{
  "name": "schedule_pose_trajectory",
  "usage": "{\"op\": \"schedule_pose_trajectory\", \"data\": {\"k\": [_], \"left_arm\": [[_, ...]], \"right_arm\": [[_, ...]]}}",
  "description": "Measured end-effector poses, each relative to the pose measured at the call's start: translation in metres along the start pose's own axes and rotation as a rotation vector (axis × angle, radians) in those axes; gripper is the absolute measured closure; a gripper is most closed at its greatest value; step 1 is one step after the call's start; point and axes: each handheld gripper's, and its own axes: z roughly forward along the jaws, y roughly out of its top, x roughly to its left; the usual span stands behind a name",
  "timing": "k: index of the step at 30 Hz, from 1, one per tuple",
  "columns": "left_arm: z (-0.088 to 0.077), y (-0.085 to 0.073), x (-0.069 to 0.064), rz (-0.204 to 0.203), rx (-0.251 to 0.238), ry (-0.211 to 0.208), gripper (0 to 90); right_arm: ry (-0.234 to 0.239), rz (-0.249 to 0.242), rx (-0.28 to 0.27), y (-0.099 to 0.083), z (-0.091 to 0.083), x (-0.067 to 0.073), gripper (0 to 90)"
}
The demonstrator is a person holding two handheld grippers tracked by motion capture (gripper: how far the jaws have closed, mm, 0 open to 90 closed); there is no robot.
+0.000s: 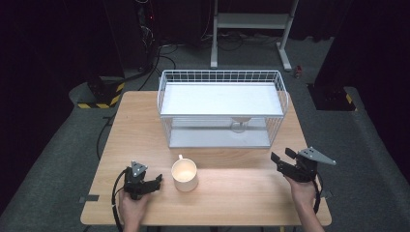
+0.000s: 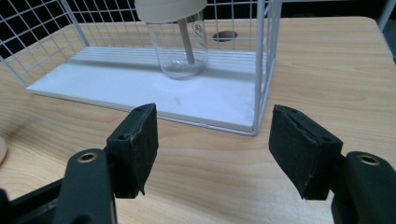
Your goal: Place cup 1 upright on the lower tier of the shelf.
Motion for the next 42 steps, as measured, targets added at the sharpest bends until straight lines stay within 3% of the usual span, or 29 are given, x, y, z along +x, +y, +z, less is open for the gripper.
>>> {"op": "schedule_pose_trajectory", "data": {"k": [12,20,24,32,40,41,42], "left_arm": [[0.000,0.000,0.000,0.002,0.002,0.002,17.3],[0.000,0.000,0.000,0.001,0.000,0.002,17.3],[0.000,0.000,0.000,-0.001,0.002,0.003,17.3],[-0.001,0.000,-0.003,-0.003,0.011,0.012,15.0],[0.002,0.002,-0.006,-0.027,0.018,0.031,12.4],[0.001,0.002,-0.007,-0.044,0.032,0.048,12.0],[0.001,0.002,-0.007,-0.044,0.032,0.048,6.3]], "right_arm": [[-0.031,0.008,0.005,-0.016,-0.007,-0.005,34.6],[-0.055,-0.011,0.046,-0.028,-0.004,-0.007,34.5],[-0.038,0.005,0.071,-0.035,-0.003,-0.007,35.2],[-0.056,-0.044,0.146,-0.047,0.001,-0.008,34.7],[-0.101,-0.096,0.229,-0.058,0.009,-0.007,34.4],[-0.102,-0.099,0.236,-0.058,0.010,-0.007,34.1],[-0.102,-0.099,0.236,-0.058,0.010,-0.007,34.1]]}}
